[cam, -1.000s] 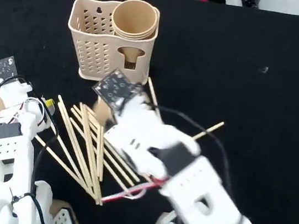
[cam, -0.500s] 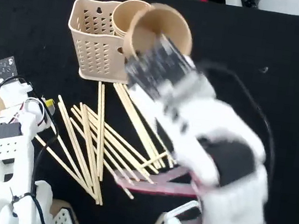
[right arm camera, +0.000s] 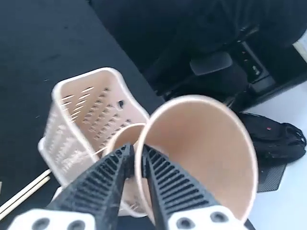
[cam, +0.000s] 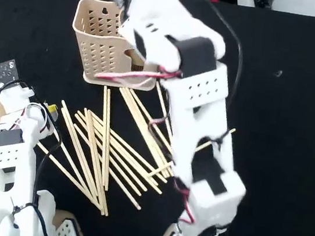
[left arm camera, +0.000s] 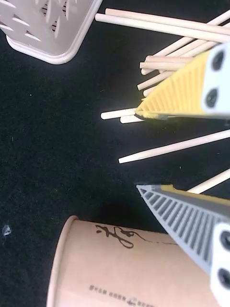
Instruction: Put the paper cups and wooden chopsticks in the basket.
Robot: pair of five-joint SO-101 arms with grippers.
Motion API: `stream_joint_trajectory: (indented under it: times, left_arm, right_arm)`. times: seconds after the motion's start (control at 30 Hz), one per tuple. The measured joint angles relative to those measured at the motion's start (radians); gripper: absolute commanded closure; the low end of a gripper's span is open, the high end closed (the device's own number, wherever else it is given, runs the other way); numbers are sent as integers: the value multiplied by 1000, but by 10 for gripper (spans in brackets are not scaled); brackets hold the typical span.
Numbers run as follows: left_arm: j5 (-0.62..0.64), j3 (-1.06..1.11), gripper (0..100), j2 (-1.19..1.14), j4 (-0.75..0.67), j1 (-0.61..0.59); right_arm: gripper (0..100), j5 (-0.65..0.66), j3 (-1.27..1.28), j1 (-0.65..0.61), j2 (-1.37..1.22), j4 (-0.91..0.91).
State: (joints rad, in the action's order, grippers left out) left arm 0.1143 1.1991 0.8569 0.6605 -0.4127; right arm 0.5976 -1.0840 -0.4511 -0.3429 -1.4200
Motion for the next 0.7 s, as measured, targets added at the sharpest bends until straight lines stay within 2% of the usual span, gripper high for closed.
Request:
stream_joint_trajectory:
  times: [0.27,0.7]
  left_arm:
    - [0,0,777,0,0,0]
    - [0,0,777,0,0,6]
  right_arm:
    - [988,0,-311,14,-221,-112]
    - [988,3,-417,15,-302,-57]
